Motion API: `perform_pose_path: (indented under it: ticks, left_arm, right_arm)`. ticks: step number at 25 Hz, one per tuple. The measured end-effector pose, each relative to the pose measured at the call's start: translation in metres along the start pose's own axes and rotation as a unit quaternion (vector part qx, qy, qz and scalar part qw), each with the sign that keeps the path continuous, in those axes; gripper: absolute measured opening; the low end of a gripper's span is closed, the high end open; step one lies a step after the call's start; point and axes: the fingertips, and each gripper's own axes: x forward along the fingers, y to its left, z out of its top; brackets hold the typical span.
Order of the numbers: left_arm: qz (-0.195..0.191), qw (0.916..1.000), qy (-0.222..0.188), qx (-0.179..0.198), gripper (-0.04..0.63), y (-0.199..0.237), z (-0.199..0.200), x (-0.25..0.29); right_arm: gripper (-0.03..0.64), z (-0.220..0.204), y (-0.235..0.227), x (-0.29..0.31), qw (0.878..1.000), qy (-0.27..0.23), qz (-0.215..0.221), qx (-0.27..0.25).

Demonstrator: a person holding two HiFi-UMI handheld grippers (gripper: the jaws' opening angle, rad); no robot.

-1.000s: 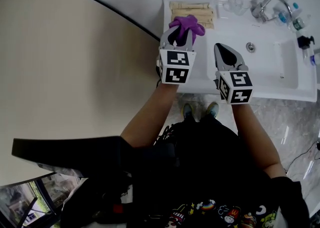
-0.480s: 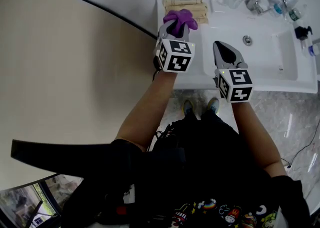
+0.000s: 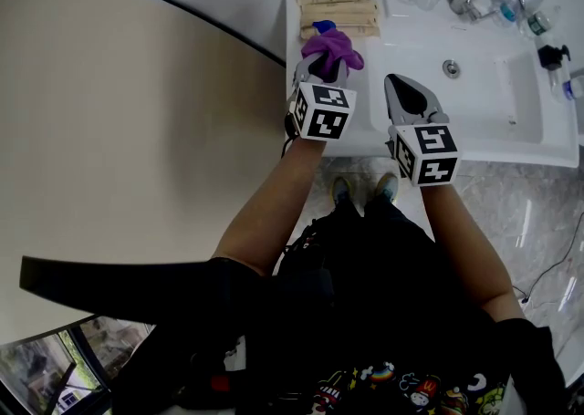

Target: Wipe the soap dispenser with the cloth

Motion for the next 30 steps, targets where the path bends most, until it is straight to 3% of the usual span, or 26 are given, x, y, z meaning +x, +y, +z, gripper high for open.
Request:
perform_pose_path:
  ticks: [11, 16, 19, 22, 30]
  left_arm:
    - [-0.045, 0.994, 0.07, -0.072, 0.093, -0.036, -0.063, 0.018]
    - [-0.062, 0.9916, 0.037, -0.107, 0.094, -0.054, -0.034, 0.017]
    - [-0.048, 0.9914, -0.003, -0.121, 0.093, -0.051, 0.0, 0.015]
    - [-0.027, 0.9936, -0.03, -0.105, 0.094, -0.044, 0.021, 0.018]
    - [0.013, 0.9937, -0.007, -0.111, 0.094, -0.031, -0.002, 0.037]
  right_arm:
    - [0.025, -0.01, -0.004, -0.002, 1.0, 0.011, 0.004, 0.0]
    - [0.025, -0.01, -0.009, -0.005, 1.0, 0.013, 0.005, 0.001]
    - [0.025, -0.009, -0.015, -0.006, 1.0, 0.011, 0.004, 0.001]
    - [0.025, -0.007, -0.02, -0.006, 1.0, 0.009, 0.007, 0.0]
    - [0.025, -0.012, -0.037, -0.002, 1.0, 0.023, 0.019, 0.0]
